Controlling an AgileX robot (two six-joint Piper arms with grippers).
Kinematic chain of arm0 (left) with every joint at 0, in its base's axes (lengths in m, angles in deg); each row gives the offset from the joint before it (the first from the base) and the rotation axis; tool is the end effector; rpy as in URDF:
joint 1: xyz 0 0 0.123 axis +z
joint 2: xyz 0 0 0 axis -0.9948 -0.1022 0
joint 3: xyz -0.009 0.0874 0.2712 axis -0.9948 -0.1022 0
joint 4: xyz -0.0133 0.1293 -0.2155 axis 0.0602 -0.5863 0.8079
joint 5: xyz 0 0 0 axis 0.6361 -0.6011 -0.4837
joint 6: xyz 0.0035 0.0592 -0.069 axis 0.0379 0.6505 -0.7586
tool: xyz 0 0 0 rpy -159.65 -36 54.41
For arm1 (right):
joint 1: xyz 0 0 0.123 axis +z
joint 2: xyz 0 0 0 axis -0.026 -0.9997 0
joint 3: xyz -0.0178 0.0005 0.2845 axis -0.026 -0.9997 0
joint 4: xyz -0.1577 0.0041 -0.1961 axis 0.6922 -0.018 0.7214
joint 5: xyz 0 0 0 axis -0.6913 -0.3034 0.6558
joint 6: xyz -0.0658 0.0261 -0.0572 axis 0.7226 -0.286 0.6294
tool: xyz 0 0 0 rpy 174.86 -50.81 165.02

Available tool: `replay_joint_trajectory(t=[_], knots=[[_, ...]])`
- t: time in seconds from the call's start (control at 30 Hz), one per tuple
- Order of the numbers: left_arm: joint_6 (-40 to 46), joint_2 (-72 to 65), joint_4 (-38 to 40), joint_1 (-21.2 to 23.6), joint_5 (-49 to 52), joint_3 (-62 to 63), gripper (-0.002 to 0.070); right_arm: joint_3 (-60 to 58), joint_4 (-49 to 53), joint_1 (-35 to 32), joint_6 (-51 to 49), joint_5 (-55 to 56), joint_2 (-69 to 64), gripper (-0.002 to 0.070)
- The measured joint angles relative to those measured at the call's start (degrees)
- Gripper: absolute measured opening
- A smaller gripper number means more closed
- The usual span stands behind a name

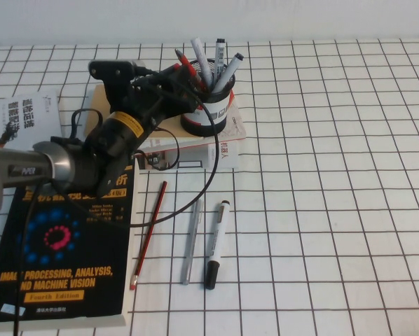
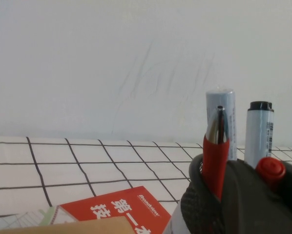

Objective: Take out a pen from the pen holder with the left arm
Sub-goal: 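Take a marker out of the pen holder and lay it on the table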

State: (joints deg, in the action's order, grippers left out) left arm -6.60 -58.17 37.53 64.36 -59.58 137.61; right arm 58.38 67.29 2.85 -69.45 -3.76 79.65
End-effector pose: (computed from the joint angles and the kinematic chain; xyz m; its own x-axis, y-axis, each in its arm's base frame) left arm 0.4257 -0.1762 0.1799 -0.1039 -0.2807 -0.9542 0.5479 0.7845 -0.2904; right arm 0.0528 0.0034 0.1719 -0.2776 0.1920 -0.9413 0.0086 0.9803 0.1974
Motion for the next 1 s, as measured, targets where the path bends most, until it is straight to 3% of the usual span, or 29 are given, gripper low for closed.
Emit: replay_joint_trajectory(t=[0.47,0.8,1.0], knots=[[3.24,6.64,-3.62,0.0,5.95,0.99,0.005,0.0,0.0,0.0,0.0,0.0,0.0,-0.0017],[3.63,27.17,-15.89,0.61,27.31,0.99,0.005,0.0,0.0,0.0,0.0,0.0,0.0,-0.0016],[-9.8,39.49,-28.94,-1.81,48.17,2.74,0.005,0.0,0.0,0.0,0.0,0.0,0.0,-0.0016]])
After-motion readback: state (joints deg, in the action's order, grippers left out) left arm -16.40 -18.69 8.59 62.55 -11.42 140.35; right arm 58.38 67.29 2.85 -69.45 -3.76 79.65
